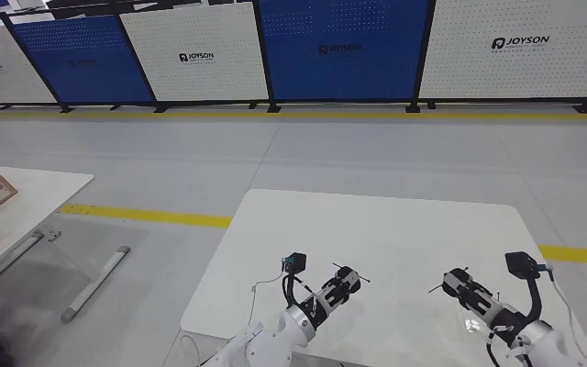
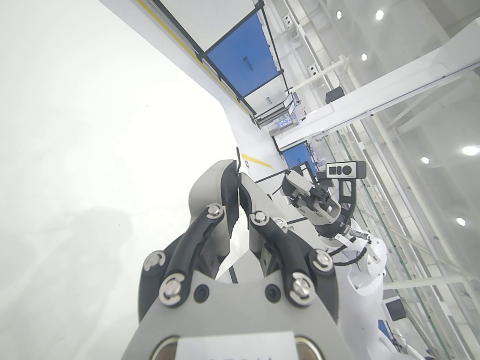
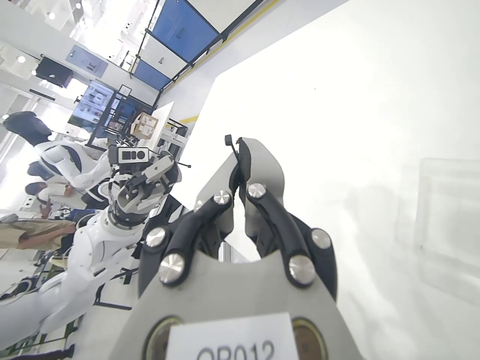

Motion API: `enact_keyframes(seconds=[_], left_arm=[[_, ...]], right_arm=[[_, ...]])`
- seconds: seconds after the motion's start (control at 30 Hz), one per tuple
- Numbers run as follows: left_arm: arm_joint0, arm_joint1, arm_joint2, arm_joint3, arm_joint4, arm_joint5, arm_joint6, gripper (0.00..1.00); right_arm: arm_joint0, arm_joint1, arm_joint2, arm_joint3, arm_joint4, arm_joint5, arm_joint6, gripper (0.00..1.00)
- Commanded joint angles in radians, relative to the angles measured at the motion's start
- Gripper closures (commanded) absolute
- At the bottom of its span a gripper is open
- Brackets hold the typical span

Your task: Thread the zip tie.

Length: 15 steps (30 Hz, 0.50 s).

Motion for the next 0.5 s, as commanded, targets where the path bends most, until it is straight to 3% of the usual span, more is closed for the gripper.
enact_keyframes(seconds=[0.0,0.27,0.33,0.47], left_arm=[[0.000,0.000,0.000,0.000,0.000,0.000,0.000,1.00],[0.000,0.000,0.000,0.000,0.000,0.000,0.000,1.00],[0.000,0.000,0.000,0.000,0.000,0.000,0.000,1.00],[0.000,0.000,0.000,0.000,0.000,0.000,0.000,1.00]], right_arm=[[-0.001,0.000,0.001,0.000,0.000,-0.001,0.001,1.00],[-0.002,-0.001,-0.002,0.003,-0.001,-0.004,-0.002,1.00],[-0.005,-0.004,-0.001,0.017,0.004,-0.018,-0.041,1.00],[-0.042,-0.015,0.032,0.060,0.078,-0.095,-0.148,1.00]])
